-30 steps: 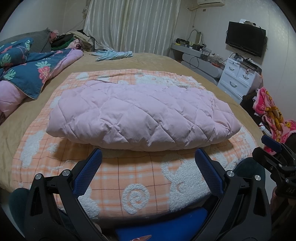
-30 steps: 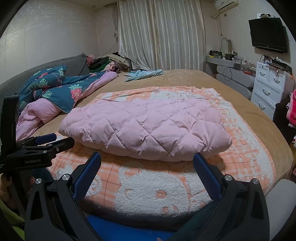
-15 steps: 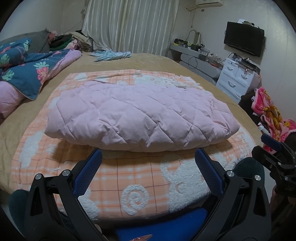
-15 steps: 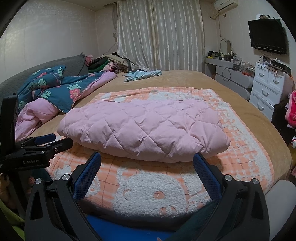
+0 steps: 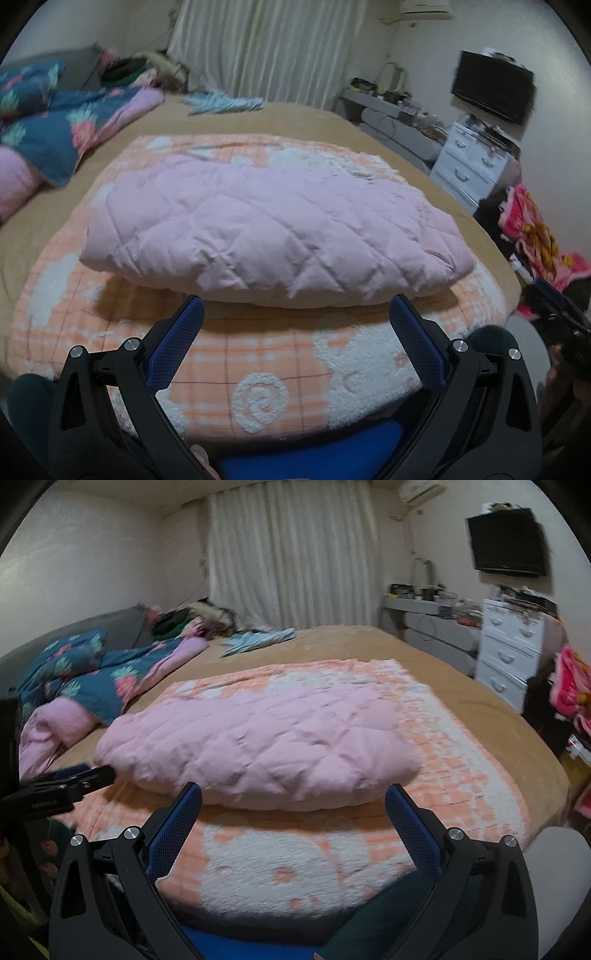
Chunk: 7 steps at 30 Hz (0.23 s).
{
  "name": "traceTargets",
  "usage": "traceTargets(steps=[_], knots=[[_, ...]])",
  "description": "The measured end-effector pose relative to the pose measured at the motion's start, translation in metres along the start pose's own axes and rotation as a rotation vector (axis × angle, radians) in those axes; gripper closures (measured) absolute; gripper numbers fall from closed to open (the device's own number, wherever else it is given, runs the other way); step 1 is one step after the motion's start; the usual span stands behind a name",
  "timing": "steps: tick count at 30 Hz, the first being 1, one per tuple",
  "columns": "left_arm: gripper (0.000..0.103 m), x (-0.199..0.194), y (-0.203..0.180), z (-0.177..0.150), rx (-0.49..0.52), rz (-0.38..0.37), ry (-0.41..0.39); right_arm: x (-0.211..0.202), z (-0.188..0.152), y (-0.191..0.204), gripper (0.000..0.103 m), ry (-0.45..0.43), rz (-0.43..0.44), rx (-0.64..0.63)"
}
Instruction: Fold large clothes
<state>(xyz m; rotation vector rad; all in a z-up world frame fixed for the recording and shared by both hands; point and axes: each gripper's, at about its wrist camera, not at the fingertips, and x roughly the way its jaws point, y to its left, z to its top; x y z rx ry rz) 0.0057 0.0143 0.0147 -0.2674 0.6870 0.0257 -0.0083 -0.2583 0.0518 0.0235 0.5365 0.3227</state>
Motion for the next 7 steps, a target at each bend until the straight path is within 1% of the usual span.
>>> traceTargets(steps=[2, 4, 5, 6, 7], knots=[[0.009, 0.007, 0.021, 0.008, -0.045, 0.026, 0.006, -0.002, 0.004, -0.034, 0.004, -0.018, -0.054, 0.062], [0.009, 0.013, 0.060, 0.024, -0.121, 0.105, -0.003, 0.000, 0.005, -0.076, 0.004, -0.017, -0.129, 0.144], [0.009, 0.015, 0.085, 0.034, -0.174, 0.135, 0.006, 0.003, 0.003, -0.111, 0.004, -0.012, -0.218, 0.198], [0.009, 0.015, 0.110, 0.042, -0.225, 0.150, 0.006, 0.004, 0.000, -0.135, 0.004, -0.004, -0.288, 0.232], [0.009, 0.014, 0.134, 0.048, -0.272, 0.179, -0.006, 0.007, -0.005, -0.167, 0.004, 0.009, -0.378, 0.270]])
